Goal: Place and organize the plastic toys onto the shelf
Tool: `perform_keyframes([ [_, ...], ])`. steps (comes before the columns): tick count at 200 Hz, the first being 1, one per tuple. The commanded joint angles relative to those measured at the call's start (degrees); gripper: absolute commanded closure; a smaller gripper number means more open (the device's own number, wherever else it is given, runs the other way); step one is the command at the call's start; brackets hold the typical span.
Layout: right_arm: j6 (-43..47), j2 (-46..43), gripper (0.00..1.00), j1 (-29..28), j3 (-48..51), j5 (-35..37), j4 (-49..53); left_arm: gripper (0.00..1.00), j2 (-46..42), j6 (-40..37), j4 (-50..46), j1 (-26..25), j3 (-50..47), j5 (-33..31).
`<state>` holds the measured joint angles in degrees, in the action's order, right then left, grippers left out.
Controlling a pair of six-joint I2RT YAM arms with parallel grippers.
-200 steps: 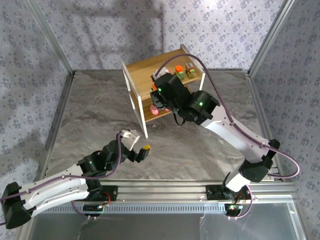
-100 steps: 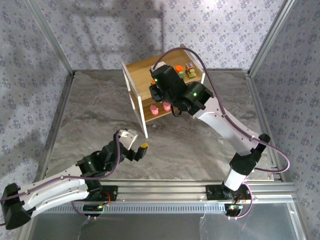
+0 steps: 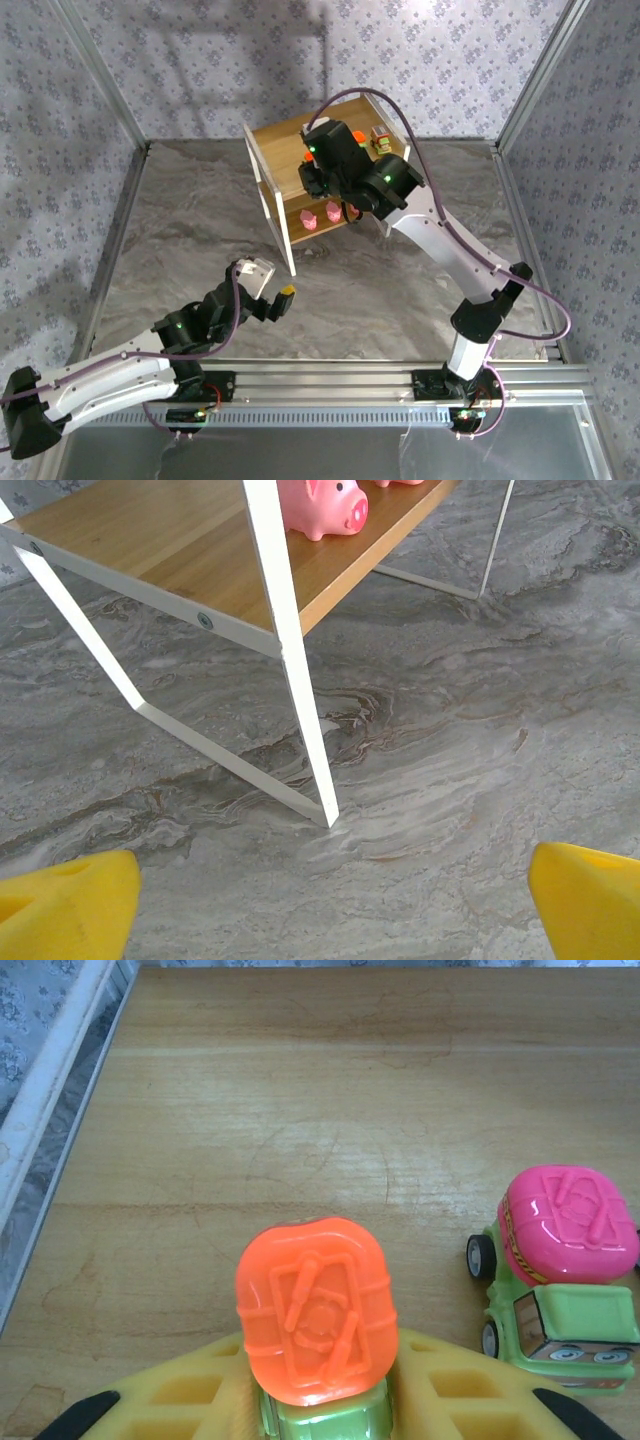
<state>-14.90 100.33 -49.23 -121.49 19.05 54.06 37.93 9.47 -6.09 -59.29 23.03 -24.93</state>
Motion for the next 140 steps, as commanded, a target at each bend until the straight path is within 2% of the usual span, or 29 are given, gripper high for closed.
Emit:
perform_keyframes([
  [1,1.21,1.09,0.66,0.54,-2.42,-0.76,1.21,0.01,-0.08,0.2,-0.07,-0.22,-0.44,-0.64],
  [92,1.01,1.99,0.63,0.58,-2.35,-1.29,1.33,0.01,0.1,0.19,-0.15,-0.22,-0.44,-0.63],
  [140,1.01,1.88,0.56,0.63,-1.91,-1.29,1.05,0.01,0.11,0.11,-0.24,-0.22,-0.35,-0.64],
])
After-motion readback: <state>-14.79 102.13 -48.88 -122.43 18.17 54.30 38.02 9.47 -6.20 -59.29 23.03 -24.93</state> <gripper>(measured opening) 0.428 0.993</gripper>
